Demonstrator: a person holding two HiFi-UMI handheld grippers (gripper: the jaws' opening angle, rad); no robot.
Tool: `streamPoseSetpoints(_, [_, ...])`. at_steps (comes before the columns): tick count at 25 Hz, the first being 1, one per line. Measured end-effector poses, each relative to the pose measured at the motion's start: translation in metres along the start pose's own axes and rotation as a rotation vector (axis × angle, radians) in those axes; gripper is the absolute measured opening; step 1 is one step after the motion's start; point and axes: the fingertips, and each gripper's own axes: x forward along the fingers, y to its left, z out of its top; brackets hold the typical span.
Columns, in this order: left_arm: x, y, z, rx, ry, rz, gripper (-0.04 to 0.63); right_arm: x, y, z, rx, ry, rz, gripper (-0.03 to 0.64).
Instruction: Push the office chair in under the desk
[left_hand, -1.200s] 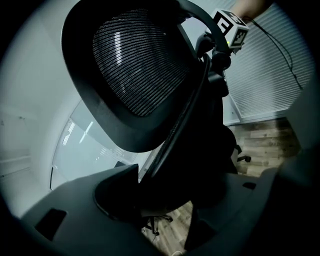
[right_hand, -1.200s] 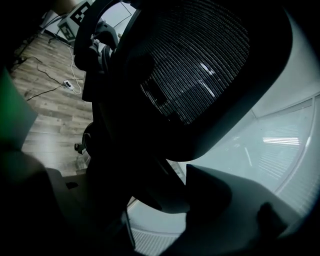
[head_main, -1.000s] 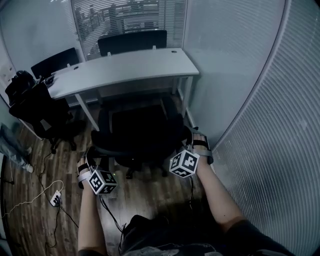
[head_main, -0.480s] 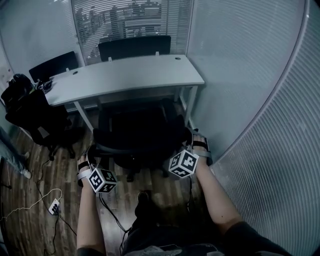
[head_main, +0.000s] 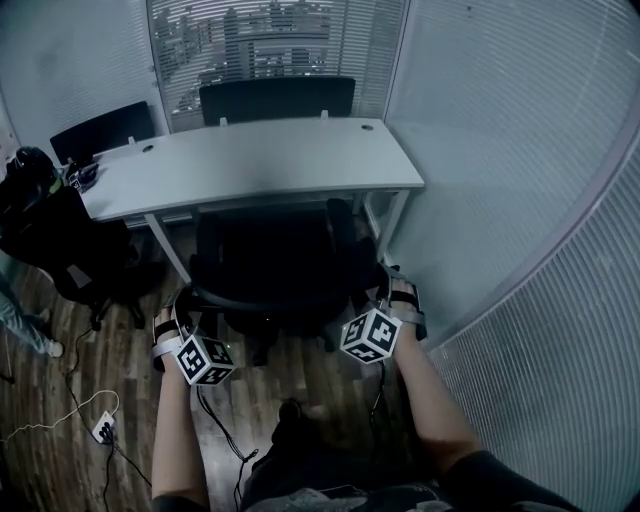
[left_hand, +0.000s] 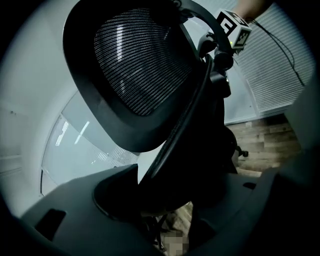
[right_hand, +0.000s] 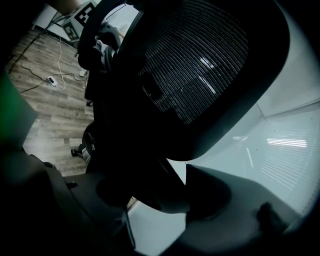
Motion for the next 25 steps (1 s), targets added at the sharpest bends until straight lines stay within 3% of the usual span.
streamPoseSetpoints(16, [0.134, 0.066, -0.018, 0.012, -0.014, -0.025, 0.279, 0.124, -0.020, 0.060, 0.006, 0.046, 0.031, 0.301])
streamPoseSetpoints(25, [0.184, 0.090, -0.022, 0.018, -0.006, -0.029, 0.281, 0.166, -0.029, 0.081, 0.012, 0.050, 0.039, 0.301])
